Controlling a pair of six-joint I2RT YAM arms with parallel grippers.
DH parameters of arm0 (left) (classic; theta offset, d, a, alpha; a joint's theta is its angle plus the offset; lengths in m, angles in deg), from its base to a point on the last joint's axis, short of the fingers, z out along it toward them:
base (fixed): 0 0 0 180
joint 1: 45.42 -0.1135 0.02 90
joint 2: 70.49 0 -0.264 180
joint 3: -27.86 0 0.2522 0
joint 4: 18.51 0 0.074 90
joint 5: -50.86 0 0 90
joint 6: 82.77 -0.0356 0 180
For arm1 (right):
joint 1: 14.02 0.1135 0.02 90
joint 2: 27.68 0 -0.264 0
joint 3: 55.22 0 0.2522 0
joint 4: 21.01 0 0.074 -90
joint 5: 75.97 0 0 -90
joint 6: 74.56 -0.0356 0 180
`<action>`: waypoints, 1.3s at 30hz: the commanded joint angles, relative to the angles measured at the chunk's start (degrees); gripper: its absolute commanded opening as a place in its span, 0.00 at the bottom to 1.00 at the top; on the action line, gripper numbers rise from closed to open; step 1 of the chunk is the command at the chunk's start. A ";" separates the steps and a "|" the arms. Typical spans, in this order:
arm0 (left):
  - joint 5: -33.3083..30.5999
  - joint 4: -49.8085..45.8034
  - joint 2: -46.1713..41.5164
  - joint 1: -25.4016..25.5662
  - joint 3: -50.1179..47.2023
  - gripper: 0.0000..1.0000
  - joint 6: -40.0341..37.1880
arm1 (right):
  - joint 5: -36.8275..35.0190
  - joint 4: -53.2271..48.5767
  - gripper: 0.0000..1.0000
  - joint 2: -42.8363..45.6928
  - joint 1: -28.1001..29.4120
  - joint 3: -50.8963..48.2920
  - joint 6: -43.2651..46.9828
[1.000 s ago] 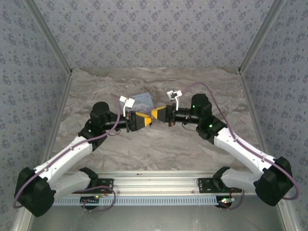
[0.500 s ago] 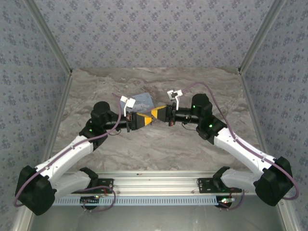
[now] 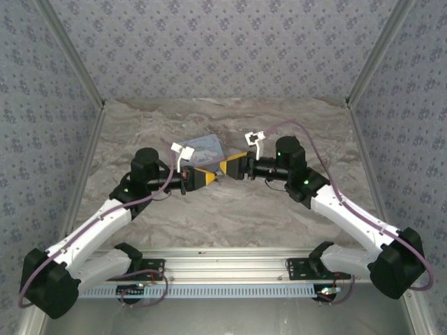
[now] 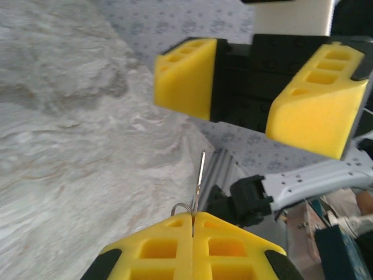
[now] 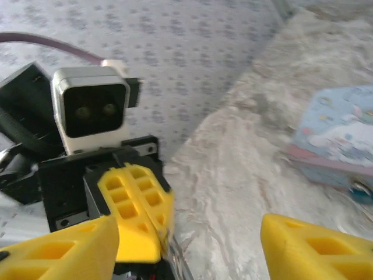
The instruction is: Unlock a padlock with a key
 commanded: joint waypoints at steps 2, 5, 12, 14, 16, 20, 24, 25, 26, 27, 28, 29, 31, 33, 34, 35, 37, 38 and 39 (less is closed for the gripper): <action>-2.62 -8.54 -1.59 -5.26 1.33 0.00 -3.09 | -12.63 -14.42 0.72 -2.63 -2.10 5.50 3.29; -4.35 -11.59 -1.36 -9.18 1.28 0.00 -4.18 | -16.81 -18.56 0.71 -8.34 -3.86 8.24 3.30; -4.60 -13.37 2.65 -18.94 0.47 0.00 -7.16 | -19.79 -21.56 0.69 -26.75 -4.78 20.68 3.84; -5.99 -13.73 4.37 -21.83 0.13 0.00 -7.05 | -20.29 -21.85 0.69 -32.28 -4.77 25.30 4.43; -8.88 -13.81 5.59 -24.35 -0.40 0.00 -6.78 | -20.12 -22.10 0.69 -36.98 -4.72 29.58 4.73; -17.34 -13.07 8.43 -27.17 -1.61 0.00 -6.78 | -19.89 -23.93 0.69 -45.51 -4.42 37.35 5.37; -22.15 -9.29 13.21 -27.68 -2.09 0.00 -6.17 | -20.01 -25.13 0.67 -51.05 -4.35 41.59 6.07; -22.74 -8.06 15.08 -27.71 -1.85 0.00 -6.07 | -20.01 -25.41 0.67 -52.04 -4.42 42.20 6.26; -23.13 -7.32 17.01 -27.63 -1.36 0.00 -5.92 | -20.01 -25.47 0.66 -52.80 -4.52 42.64 6.36; -23.23 -6.81 18.70 -27.60 -0.68 0.00 -5.66 | -20.01 -25.44 0.66 -53.29 -4.61 42.81 6.44; -23.31 -6.42 20.69 -27.41 0.06 0.00 -5.46 | -19.71 -25.16 0.66 -53.79 -4.65 42.91 6.62; -23.47 -6.00 22.28 -26.91 0.76 0.00 -5.45 | -19.29 -24.93 0.65 -54.30 -4.78 42.93 6.75; -24.00 -5.37 25.15 -25.81 1.96 0.00 -5.84 | -18.10 -24.52 0.64 -55.12 -5.14 42.95 6.72; -24.84 -5.27 27.49 -24.19 3.29 0.00 -6.39 | -17.19 -24.15 0.63 -55.52 -5.38 42.48 6.45; -25.06 -5.32 28.65 -23.25 4.21 0.00 -6.66 | -16.87 -23.81 0.62 -55.40 -5.46 41.81 6.23; -25.08 -5.34 29.82 -22.28 5.14 0.00 -6.77 | -16.72 -23.37 0.62 -55.04 -5.47 40.86 6.02; -25.14 -5.41 31.48 -20.43 6.89 0.00 -6.99 | -16.91 -22.70 0.62 -53.79 -5.51 38.42 5.54; -25.23 -5.56 32.28 -19.45 7.86 0.00 -7.25 | -17.22 -22.27 0.61 -52.79 -5.56 36.85 5.22; -25.26 -5.69 32.94 -18.64 8.67 0.00 -7.53 | -17.49 -21.52 0.61 -51.79 -5.56 35.21 4.95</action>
